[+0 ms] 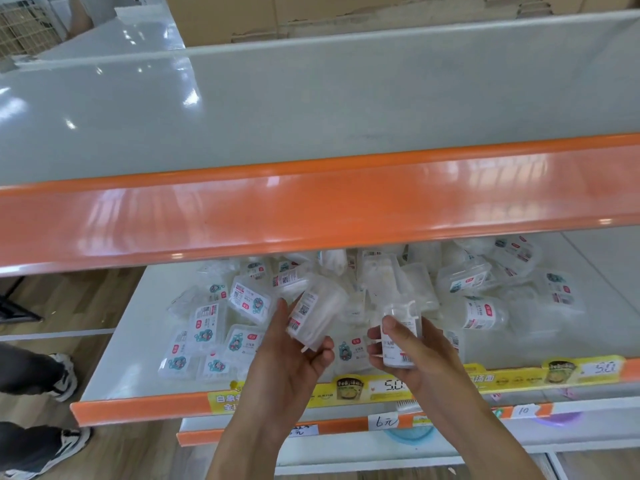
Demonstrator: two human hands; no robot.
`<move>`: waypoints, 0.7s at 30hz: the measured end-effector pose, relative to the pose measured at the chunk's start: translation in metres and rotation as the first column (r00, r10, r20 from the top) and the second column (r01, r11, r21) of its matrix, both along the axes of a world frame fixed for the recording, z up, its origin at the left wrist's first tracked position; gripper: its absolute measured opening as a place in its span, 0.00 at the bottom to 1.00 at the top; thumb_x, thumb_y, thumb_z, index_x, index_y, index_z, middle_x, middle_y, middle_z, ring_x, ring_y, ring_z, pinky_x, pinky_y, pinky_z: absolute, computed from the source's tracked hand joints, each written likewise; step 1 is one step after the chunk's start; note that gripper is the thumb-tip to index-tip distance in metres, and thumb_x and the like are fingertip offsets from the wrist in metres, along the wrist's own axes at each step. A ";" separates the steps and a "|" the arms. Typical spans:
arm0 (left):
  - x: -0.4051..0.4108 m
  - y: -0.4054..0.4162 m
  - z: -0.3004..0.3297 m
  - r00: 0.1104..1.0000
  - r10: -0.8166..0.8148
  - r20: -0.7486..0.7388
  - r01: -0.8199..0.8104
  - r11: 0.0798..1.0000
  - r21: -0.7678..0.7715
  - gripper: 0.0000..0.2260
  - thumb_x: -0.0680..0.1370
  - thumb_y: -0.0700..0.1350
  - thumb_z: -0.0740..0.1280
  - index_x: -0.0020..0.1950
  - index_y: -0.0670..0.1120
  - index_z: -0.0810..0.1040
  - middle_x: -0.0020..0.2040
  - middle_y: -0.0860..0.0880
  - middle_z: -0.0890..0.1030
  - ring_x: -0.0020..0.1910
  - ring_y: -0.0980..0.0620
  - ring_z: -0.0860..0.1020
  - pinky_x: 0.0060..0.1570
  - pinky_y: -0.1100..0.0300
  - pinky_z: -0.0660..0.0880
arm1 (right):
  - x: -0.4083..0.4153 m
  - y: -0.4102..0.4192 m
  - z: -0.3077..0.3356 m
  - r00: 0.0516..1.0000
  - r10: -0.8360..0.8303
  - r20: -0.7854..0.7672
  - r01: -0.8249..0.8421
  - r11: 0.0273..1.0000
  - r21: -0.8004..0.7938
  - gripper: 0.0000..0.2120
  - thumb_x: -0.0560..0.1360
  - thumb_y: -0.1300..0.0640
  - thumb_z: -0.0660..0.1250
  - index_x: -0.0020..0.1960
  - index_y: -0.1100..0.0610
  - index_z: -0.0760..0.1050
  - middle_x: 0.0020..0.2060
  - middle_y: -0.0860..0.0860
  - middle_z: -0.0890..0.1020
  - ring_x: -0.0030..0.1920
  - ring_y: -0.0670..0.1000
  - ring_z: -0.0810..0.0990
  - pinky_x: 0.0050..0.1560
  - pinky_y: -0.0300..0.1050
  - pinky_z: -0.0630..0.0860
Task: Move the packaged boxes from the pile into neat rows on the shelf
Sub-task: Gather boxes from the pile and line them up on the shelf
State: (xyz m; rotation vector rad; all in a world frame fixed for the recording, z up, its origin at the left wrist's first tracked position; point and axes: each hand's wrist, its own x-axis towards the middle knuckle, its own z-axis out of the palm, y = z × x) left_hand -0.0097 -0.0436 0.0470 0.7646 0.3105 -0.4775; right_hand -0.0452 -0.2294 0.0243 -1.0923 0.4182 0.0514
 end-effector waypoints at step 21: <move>-0.026 -0.125 -0.007 0.782 -0.554 0.284 0.493 0.830 0.261 0.33 0.53 0.59 0.85 0.54 0.48 0.86 0.56 0.43 0.85 0.53 0.47 0.84 0.46 0.60 0.81 | -0.109 -0.100 0.019 0.884 -0.468 0.019 0.467 0.877 -0.111 0.12 0.68 0.50 0.72 0.45 0.56 0.86 0.47 0.57 0.87 0.47 0.53 0.86 0.43 0.40 0.82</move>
